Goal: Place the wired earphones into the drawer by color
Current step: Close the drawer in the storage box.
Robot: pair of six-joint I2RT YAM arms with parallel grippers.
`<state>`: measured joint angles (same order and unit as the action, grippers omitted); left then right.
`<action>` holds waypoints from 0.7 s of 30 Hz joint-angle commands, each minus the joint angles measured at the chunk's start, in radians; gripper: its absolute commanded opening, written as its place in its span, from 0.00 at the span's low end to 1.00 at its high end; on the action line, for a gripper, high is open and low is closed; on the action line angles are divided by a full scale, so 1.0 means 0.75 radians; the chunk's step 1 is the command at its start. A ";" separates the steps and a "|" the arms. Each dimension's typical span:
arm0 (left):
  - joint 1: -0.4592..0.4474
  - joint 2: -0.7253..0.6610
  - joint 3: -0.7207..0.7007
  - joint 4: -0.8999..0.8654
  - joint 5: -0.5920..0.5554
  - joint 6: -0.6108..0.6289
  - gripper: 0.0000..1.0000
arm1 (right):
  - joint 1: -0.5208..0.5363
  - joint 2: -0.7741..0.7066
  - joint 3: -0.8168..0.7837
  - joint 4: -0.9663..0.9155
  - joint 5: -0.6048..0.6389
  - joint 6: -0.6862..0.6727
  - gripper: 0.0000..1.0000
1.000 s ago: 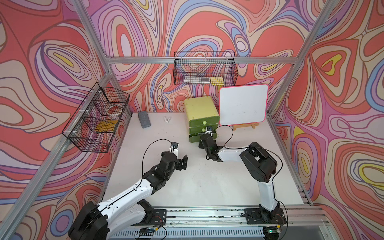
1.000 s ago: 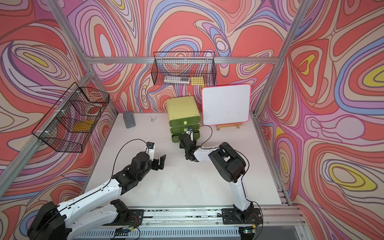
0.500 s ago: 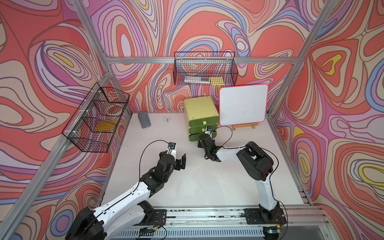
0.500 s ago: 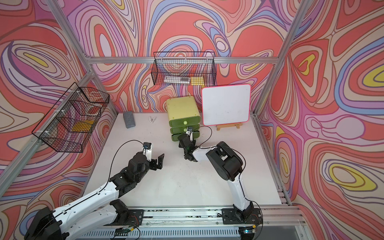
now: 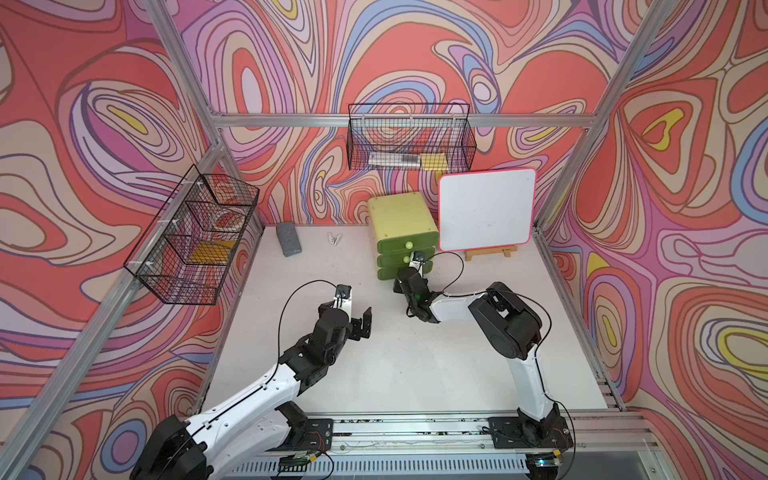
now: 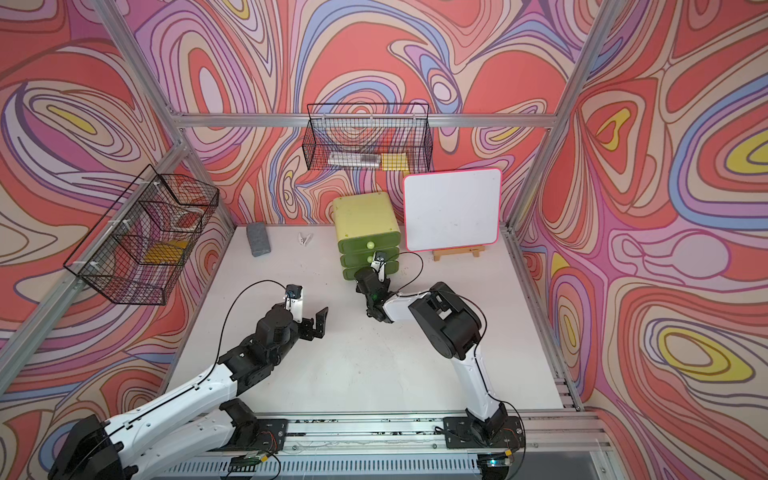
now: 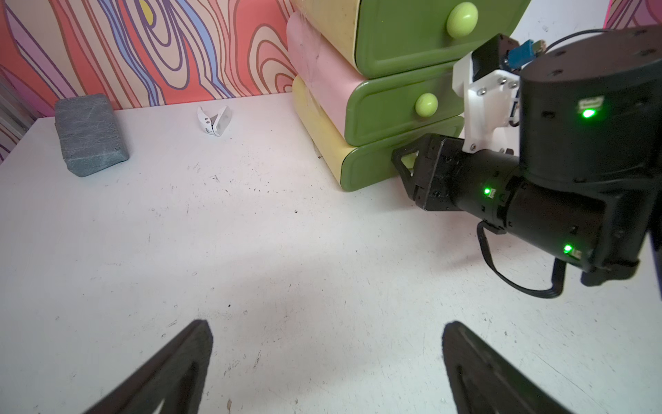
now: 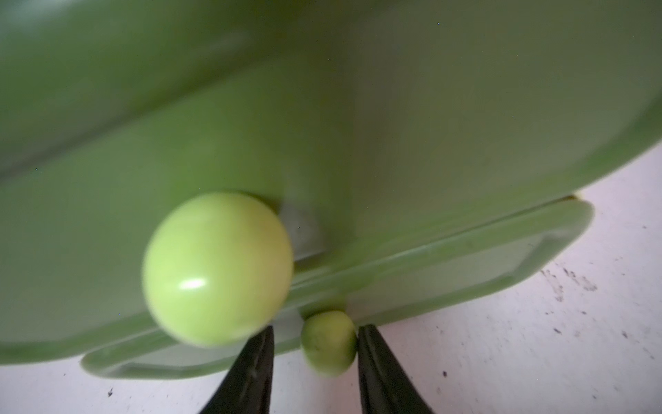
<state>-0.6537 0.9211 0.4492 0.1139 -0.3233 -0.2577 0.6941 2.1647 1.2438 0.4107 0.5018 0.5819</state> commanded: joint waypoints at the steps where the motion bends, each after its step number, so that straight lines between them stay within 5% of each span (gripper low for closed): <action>1: 0.006 -0.025 -0.020 0.026 -0.027 0.014 0.99 | -0.007 0.028 0.032 0.057 0.034 0.010 0.41; 21: 0.006 -0.038 -0.028 0.030 -0.035 0.018 0.99 | -0.011 0.062 0.038 0.095 0.084 0.056 0.45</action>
<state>-0.6537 0.9081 0.4389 0.1204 -0.3309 -0.2577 0.6941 2.1921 1.2644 0.4358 0.5308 0.6106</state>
